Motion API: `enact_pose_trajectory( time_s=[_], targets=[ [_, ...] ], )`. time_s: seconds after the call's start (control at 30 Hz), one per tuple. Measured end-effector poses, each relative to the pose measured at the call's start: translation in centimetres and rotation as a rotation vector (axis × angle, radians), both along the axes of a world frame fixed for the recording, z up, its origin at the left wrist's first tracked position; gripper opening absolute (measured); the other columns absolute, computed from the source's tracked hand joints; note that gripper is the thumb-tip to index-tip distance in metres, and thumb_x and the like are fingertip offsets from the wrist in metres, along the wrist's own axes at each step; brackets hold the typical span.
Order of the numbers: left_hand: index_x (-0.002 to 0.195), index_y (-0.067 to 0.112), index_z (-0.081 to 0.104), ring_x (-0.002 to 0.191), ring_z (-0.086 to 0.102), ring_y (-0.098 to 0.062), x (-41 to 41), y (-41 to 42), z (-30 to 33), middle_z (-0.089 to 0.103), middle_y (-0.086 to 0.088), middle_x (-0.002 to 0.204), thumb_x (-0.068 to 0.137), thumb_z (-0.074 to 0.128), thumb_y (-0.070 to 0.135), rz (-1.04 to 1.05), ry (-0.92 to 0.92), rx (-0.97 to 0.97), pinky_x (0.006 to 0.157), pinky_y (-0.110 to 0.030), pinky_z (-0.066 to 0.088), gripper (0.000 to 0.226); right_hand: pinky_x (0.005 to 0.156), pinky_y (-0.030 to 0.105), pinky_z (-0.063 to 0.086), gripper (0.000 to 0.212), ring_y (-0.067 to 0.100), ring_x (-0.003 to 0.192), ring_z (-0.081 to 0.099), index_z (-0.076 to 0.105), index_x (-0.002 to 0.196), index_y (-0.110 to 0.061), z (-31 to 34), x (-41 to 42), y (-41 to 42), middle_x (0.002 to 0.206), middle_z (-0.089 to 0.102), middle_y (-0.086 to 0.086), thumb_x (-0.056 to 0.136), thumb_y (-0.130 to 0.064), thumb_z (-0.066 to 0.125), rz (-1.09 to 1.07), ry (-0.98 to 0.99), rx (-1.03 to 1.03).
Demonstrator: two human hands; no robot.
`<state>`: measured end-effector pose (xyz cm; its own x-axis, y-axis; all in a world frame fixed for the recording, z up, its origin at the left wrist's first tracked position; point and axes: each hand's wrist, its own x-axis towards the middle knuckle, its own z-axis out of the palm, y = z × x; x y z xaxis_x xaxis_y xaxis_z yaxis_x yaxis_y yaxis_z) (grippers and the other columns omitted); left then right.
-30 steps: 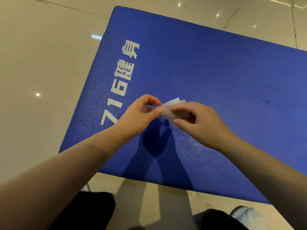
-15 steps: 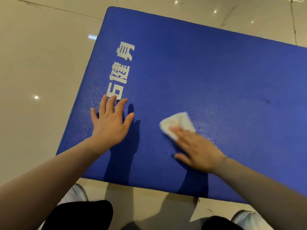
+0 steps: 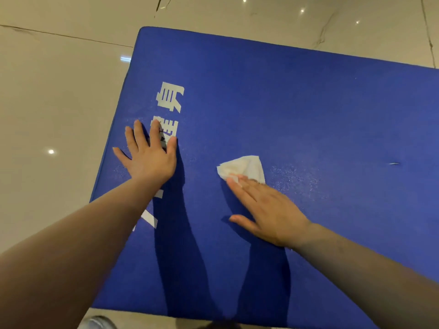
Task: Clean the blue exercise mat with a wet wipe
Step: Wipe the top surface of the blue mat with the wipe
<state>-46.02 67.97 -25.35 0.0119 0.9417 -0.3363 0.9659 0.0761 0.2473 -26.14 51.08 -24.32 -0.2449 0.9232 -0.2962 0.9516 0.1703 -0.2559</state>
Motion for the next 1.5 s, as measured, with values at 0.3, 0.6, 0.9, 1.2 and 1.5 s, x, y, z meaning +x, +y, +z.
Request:
enact_pose_trajectory(
  time_s=[0.3, 0.6, 0.9, 1.2, 1.5],
  targets=[
    [0.154, 0.029, 0.020, 0.150, -0.001, -0.024, -0.2, -1.0, -2.3, 0.008, -0.004, 0.163, 0.094, 0.016, 0.056, -0.021, 0.091, 0.237, 0.116, -0.055, -0.006, 0.065, 0.121, 0.036, 0.018, 0.064, 0.007, 0.149, 0.006, 0.016, 0.156, -0.023, -1.5, 1.4, 3.0, 0.163, 0.011, -0.010, 0.100, -0.047, 0.034, -1.126, 0.233, 0.154],
    [0.153, 0.028, 0.024, 0.150, 0.002, -0.025, 0.0, -1.0, -2.0, 0.012, -0.006, 0.163, 0.092, 0.019, 0.054, -0.005, 0.090, 0.238, 0.116, -0.056, -0.003, 0.067, 0.113, 0.037, 0.034, 0.067, 0.020, 0.143, 0.034, 0.037, 0.149, -0.009, -1.3, -6.3, 6.9, 0.158, 0.032, 0.004, 0.096, -0.050, 0.031, -0.234, 0.236, 0.084],
    [0.154, 0.030, 0.022, 0.150, 0.002, -0.024, 0.0, -0.8, -2.2, 0.012, -0.006, 0.163, 0.091, 0.017, 0.055, -0.011, 0.124, 0.235, 0.116, -0.055, -0.004, 0.067, 0.117, 0.042, 0.028, 0.066, 0.008, 0.149, 0.009, 0.013, 0.157, -0.026, -1.0, 2.6, 5.9, 0.163, 0.010, -0.011, 0.099, -0.048, 0.036, -1.012, 0.189, 0.108],
    [0.152, 0.028, 0.029, 0.149, 0.007, -0.025, 0.0, -0.9, -2.5, 0.019, -0.008, 0.161, 0.091, 0.020, 0.054, 0.005, 0.111, 0.282, 0.115, -0.053, -0.001, 0.067, 0.109, 0.038, 0.038, 0.065, 0.025, 0.139, 0.040, 0.043, 0.146, -0.007, -1.6, -5.8, 11.7, 0.154, 0.039, 0.008, 0.095, -0.047, 0.030, -0.270, 0.284, 0.132],
    [0.150, 0.025, 0.034, 0.148, 0.012, -0.026, 0.0, -0.7, -2.7, 0.024, -0.010, 0.159, 0.091, 0.022, 0.053, 0.010, 0.108, 0.319, 0.115, -0.050, -0.002, 0.066, 0.084, 0.033, 0.047, 0.053, 0.023, 0.127, 0.045, 0.045, 0.141, -0.027, -1.1, 8.7, 12.1, 0.150, 0.036, -0.001, 0.095, -0.051, 0.041, -0.610, 0.064, 0.205]
  ],
)
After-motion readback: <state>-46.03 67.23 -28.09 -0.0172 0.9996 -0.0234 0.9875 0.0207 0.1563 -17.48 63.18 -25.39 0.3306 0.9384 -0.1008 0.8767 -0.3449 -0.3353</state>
